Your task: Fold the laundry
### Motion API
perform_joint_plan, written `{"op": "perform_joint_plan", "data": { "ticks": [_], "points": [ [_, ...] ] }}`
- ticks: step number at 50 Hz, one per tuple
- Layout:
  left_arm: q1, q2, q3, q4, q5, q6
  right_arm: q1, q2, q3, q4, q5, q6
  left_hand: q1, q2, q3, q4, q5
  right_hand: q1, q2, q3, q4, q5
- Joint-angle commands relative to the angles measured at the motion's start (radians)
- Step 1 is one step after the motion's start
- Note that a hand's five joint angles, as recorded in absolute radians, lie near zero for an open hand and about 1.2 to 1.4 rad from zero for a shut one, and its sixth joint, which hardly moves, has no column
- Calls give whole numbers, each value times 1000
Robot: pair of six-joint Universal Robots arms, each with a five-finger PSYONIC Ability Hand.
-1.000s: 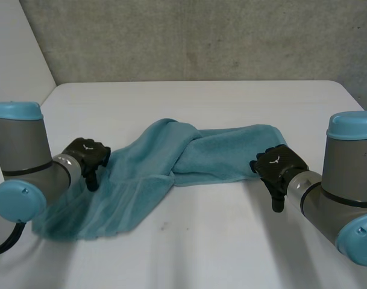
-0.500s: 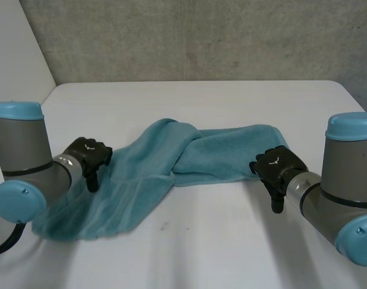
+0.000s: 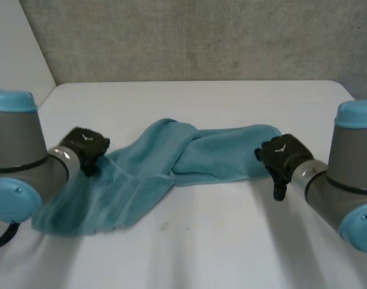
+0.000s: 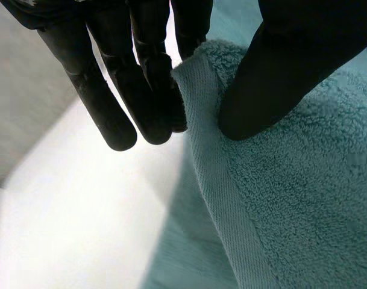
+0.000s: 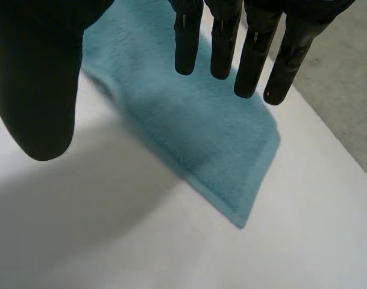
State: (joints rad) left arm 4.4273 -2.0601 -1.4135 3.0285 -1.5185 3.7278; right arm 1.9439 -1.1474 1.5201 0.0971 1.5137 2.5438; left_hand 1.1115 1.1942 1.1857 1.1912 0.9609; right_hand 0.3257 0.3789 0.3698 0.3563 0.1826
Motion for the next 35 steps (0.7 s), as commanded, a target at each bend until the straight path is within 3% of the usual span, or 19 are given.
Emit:
{"op": "perform_joint_plan", "data": {
  "ticks": [1, 2, 6, 15, 28, 35],
  "points": [
    [-32, 245, -62, 4, -20, -3, -85, 0, -80, 76, -75, 145, 285, 202, 211, 205, 261, 29, -24, -15, -1, -2],
    [-40, 279, -73, 10, -20, -3, -103, 1, -101, 123, -140, 185, 285, 202, 211, 205, 261, 29, -24, -15, -1, -2],
    [-55, 472, -116, 41, -17, -6, -129, 14, -121, 170, -223, 243, 285, 202, 211, 205, 261, 35, -18, -9, 5, 4],
    [-59, 727, -133, 165, -17, -13, -123, 112, -156, 164, -251, 357, 285, 202, 211, 205, 261, 29, -24, -15, -1, -2],
    [-83, 785, -79, 237, -22, -66, -77, 202, -221, -8, -240, 628, 285, 202, 211, 205, 261, 21, -33, -23, -10, -11],
    [-74, 781, -44, 280, -28, -140, -17, 287, -271, -51, -230, 658, 285, 202, 211, 205, 261, 18, -36, -26, -13, -14]
  ]
}}
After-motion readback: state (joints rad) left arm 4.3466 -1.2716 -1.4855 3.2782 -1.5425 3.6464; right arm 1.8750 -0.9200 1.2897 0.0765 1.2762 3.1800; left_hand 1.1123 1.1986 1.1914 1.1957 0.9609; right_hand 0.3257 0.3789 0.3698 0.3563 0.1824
